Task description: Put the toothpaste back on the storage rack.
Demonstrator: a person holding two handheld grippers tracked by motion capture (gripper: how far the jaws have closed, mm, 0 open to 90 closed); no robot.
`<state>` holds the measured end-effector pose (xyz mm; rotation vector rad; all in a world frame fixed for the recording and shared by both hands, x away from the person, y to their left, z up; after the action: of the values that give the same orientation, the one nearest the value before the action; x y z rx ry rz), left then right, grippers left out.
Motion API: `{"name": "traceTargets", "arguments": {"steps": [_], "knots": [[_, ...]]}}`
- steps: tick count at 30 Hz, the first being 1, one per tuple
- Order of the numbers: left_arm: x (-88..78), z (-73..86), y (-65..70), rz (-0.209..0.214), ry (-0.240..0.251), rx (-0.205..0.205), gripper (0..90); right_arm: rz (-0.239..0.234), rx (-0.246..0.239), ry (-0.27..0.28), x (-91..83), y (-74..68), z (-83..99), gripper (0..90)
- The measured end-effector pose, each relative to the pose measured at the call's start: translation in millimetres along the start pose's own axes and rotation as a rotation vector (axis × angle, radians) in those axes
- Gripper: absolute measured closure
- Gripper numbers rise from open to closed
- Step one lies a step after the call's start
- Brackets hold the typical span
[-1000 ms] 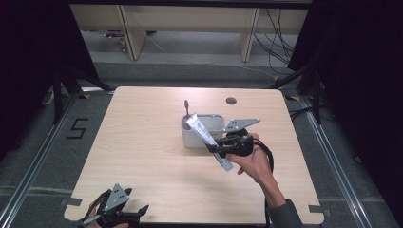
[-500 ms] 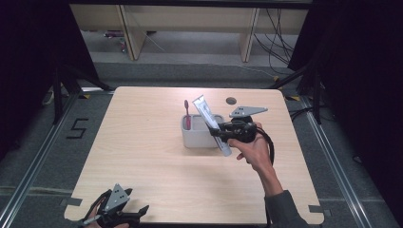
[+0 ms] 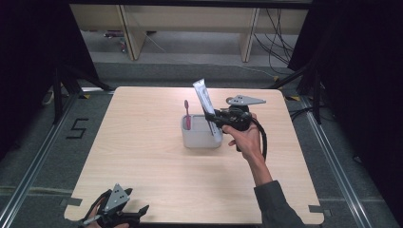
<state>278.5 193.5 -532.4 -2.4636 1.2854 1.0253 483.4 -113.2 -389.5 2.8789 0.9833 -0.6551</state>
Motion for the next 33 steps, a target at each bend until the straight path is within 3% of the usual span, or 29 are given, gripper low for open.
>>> {"name": "traceTargets", "arguments": {"steps": [4,6,9,13,15,18,20,21,33], "knots": [[0.7,-1.1,0.7,-0.005,0.023,-0.018,18.3,0.004,-0.016,0.031,8.9,2.6,-5.1,72.4],[-0.6,0.1,0.0,-0.003,0.002,-0.002,18.3,0.021,0.0,0.033,12.4,3.2,-7.3,72.4],[-0.2,-0.7,0.3,-0.002,0.013,-0.004,18.3,0.025,-0.002,0.052,17.4,4.8,-11.8,72.4],[-0.2,-0.6,0.3,0.0,0.014,-0.001,18.3,0.026,0.035,0.055,24.2,5.6,-15.8,72.4],[-0.3,-1.4,1.0,-0.003,0.019,-0.012,18.3,0.033,0.013,0.066,28.0,6.9,-16.6,72.4],[0.2,-0.5,0.4,0.0,0.022,-0.001,18.4,0.045,0.039,0.052,32.5,6.4,-15.6,72.4],[-0.7,-1.2,0.7,-0.002,0.014,-0.005,18.4,0.05,0.014,0.065,37.5,8.9,-16.5,72.3],[-1.0,-1.4,1.0,0.002,0.012,-0.004,18.4,0.051,0.03,0.055,38.7,8.0,-16.2,72.3],[0.2,-1.6,2.2,0.008,0.023,-0.01,18.4,0.078,0.016,0.066,59.3,12.2,-13.3,72.1]]}}
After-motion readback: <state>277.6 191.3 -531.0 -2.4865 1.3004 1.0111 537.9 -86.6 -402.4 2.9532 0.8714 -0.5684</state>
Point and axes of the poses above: each handheld gripper's, and its own axes: x roughly forward along the jaws, z roughly out of its underside, y roughly to its right, the point moved 5 cm from there along x, roughly forward along the jaws, and after that the axes turned 15 degrees about z, right-handed, at the moved point
